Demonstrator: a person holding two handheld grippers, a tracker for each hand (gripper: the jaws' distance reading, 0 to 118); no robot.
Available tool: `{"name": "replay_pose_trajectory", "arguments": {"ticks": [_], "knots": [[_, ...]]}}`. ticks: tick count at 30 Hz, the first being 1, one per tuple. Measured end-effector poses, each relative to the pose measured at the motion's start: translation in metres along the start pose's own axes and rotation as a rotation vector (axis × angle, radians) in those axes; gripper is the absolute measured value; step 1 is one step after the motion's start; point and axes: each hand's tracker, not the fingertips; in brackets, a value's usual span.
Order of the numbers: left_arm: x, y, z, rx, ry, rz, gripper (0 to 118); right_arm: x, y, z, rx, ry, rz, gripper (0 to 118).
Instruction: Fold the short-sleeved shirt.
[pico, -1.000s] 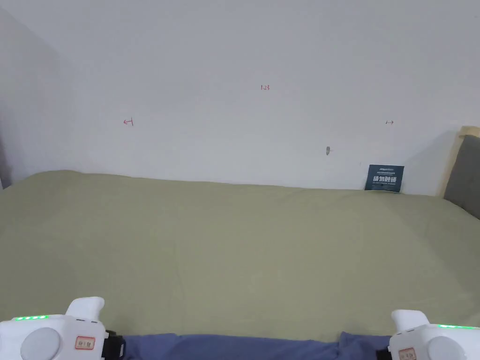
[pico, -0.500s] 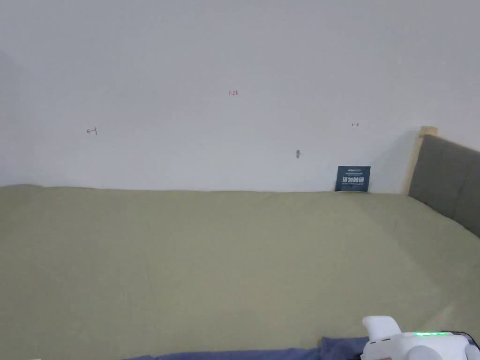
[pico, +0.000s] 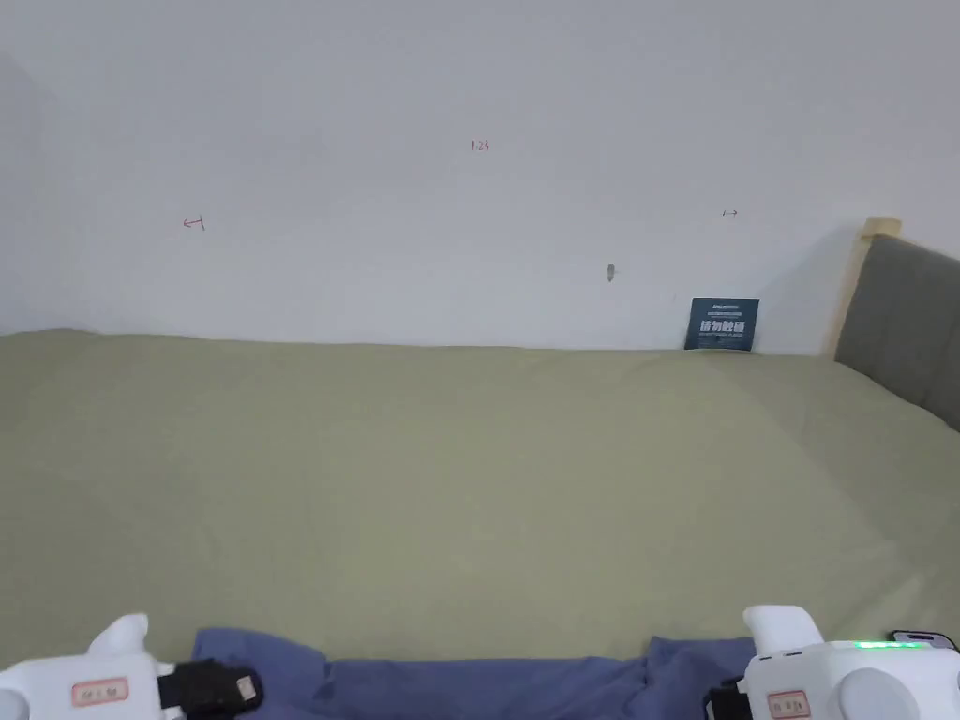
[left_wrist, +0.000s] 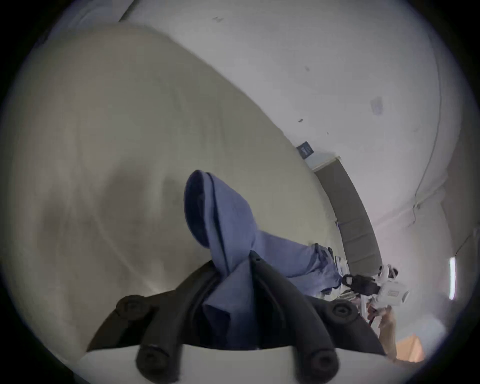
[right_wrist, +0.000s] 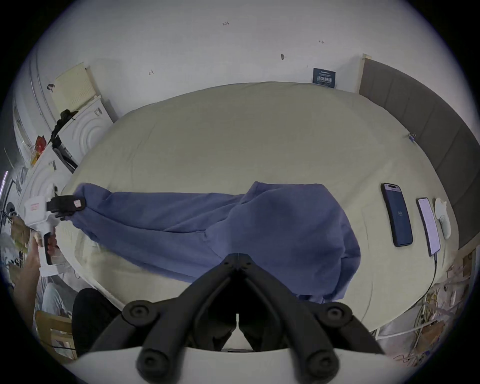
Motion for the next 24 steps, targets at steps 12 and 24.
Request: {"name": "replay_pose_trajectory", "arguments": {"ticks": [12,24], "knots": [[0.155,-0.05,-0.114,-0.193,-0.028,-0.318,11,0.023,-0.002,-0.007,0.042,0.009,-0.085,0],[0.129,-0.06,-0.121,-0.147,-0.101,-0.138,19,0.051,-0.01,0.001,0.076,0.012,-0.151,0]]}}
